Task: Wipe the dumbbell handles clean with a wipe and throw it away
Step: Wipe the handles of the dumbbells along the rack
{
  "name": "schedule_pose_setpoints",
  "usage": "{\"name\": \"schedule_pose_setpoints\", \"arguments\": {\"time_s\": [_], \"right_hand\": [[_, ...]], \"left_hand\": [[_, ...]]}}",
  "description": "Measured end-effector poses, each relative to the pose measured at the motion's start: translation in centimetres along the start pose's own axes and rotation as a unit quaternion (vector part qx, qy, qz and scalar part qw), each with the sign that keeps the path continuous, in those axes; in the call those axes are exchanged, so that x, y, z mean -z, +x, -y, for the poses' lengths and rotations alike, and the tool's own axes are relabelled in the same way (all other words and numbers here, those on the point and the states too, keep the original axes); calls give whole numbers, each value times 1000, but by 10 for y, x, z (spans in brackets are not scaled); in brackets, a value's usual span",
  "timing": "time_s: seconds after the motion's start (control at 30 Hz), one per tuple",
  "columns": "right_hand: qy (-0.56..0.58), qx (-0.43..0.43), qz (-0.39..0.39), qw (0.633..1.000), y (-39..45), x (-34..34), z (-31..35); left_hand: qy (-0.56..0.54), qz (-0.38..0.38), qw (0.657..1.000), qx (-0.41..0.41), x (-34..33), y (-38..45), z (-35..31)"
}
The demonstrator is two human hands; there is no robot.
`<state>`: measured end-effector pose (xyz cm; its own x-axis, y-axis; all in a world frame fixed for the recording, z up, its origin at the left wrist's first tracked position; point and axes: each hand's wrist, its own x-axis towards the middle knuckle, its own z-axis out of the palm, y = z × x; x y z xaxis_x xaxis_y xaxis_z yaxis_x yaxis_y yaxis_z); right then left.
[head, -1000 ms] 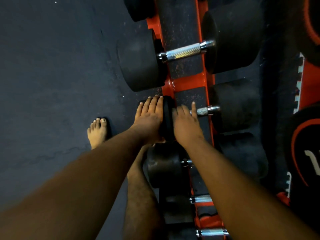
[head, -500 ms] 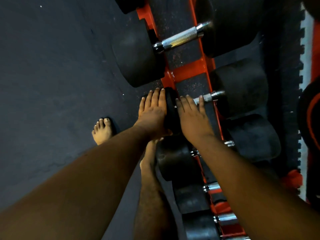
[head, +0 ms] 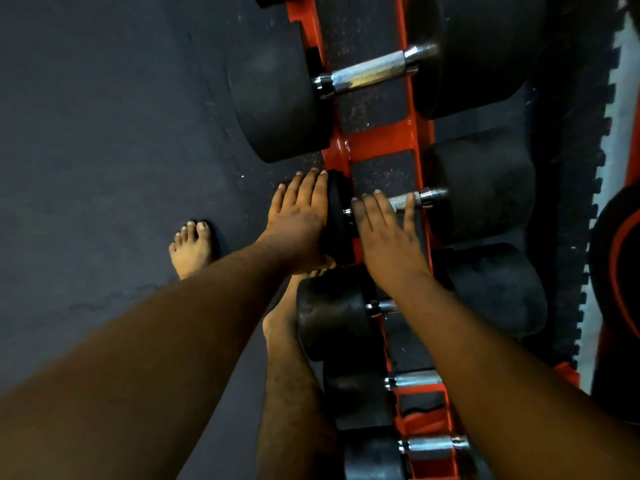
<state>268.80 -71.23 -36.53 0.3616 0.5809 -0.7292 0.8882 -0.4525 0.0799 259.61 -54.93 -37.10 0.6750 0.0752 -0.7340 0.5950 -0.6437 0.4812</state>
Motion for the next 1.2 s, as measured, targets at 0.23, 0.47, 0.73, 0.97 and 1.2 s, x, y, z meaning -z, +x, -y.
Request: {"name": "schedule_pose_setpoints", "arguments": {"time_s": [0.23,0.47,0.73,0.97,1.2], "right_hand": [[43,-6,7,999,40,16,-2],[19,-14,-9,1000,28,7,-9],[-14,-54,-60,997,5,-4,-21],[-5,-82,56,995,53,30,-35],[20,-56,-88,994,9,0,-22]], "left_hand": [[10,-2,1000,-1,2,1,-1],[5,2,1000,1,2,-1,-1],[1,-1,1000,1,0,-1,1],[3,0,1000,-2,0,1,1],[5,-8,1000,-4,-1,1,2]]}}
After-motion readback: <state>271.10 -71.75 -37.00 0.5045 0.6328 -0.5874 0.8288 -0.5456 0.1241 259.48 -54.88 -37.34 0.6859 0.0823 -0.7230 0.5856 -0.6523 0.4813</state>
